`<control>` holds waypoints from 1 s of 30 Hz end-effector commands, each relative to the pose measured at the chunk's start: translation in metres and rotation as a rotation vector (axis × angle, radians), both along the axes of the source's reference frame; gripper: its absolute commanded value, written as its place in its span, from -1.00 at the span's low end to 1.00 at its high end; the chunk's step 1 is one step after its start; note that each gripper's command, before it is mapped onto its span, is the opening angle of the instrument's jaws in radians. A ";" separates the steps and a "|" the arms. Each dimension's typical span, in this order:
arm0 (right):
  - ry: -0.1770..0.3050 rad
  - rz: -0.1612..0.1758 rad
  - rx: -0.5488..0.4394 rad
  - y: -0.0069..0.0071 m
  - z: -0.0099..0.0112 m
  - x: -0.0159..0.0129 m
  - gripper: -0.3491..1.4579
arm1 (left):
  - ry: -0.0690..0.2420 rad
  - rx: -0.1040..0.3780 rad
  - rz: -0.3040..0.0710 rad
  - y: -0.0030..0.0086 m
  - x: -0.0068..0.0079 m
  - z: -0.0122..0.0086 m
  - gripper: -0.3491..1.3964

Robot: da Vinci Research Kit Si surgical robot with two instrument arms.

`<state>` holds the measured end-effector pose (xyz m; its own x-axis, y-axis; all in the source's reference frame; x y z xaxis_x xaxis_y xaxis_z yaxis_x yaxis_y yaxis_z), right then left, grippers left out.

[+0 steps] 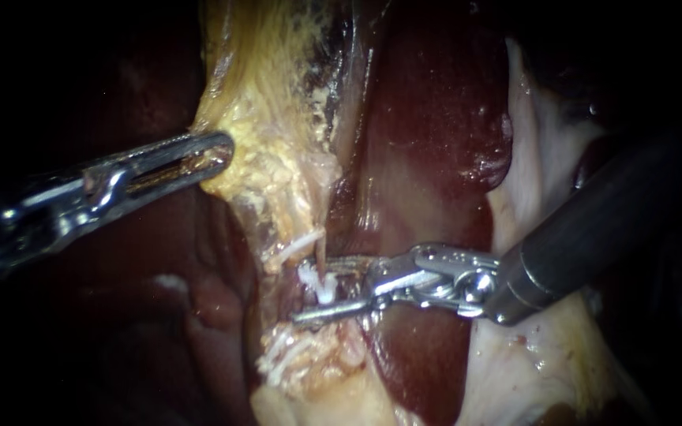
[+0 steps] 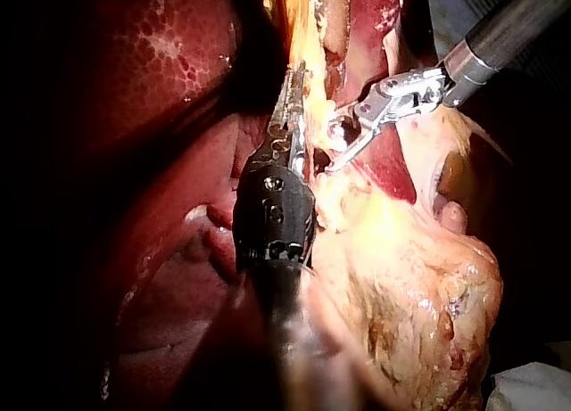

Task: Going back second clip right tube

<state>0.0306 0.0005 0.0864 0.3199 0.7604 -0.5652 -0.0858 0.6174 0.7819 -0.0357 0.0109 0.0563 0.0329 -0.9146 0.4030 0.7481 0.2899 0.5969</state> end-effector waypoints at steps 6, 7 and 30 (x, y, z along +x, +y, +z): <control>0.003 0.004 0.004 0.0006 -0.0003 -0.0005 0.05 | 0.000 -0.003 -0.005 0.0004 0.0006 -0.0005 -1.00; 0.005 0.005 0.006 0.0007 -0.0005 -0.0005 0.05 | 0.004 -0.004 -0.008 0.0005 0.0008 -0.0006 -1.00; 0.060 -0.039 -0.009 0.0024 -0.0077 -0.0045 0.05 | 0.016 -0.011 -0.024 0.0004 0.0017 -0.0015 -1.00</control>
